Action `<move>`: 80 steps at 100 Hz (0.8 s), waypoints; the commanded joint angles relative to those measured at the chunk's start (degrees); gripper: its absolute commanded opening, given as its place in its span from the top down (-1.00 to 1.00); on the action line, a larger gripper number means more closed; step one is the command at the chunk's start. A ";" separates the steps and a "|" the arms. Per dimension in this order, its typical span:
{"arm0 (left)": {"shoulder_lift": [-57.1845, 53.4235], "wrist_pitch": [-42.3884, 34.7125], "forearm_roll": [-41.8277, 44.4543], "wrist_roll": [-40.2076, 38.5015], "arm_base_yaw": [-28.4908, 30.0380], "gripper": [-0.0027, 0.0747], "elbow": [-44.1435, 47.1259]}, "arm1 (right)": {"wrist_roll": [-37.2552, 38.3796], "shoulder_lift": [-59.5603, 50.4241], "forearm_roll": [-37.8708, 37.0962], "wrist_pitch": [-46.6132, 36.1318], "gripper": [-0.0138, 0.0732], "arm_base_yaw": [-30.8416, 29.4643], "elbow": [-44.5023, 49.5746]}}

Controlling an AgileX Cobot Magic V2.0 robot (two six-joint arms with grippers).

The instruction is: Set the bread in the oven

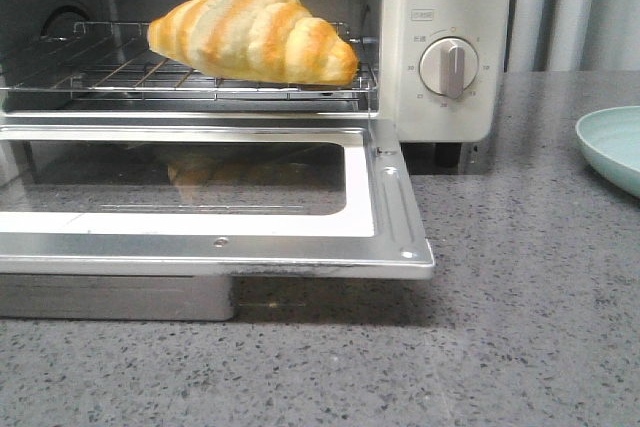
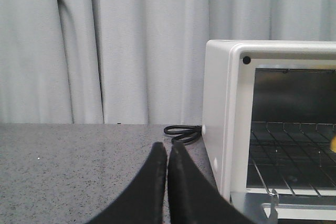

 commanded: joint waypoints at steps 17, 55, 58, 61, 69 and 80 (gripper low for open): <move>0.83 -3.51 3.89 -0.37 -0.09 0.99 -0.40 | -0.63 -1.42 -0.27 -1.41 0.86 -0.47 0.70; 0.83 -3.75 -6.71 7.43 -0.09 0.99 3.51 | -0.63 -1.42 -0.27 -1.41 0.86 -0.47 0.70; 0.83 -3.61 -10.16 10.90 -0.09 0.99 3.76 | -0.63 -1.42 -0.27 -1.41 0.86 -0.47 0.70; 0.83 -3.48 -14.13 15.53 -0.09 0.99 3.79 | -0.63 -1.42 -0.27 -1.41 0.86 -0.47 0.70; 0.60 -3.24 -21.53 25.08 -0.09 0.99 3.79 | -0.63 -1.42 -0.27 -1.41 0.86 -0.47 0.70; 0.30 -2.49 -30.12 35.71 -0.09 0.99 3.79 | -0.63 -1.42 -0.27 -1.41 0.86 -0.47 0.70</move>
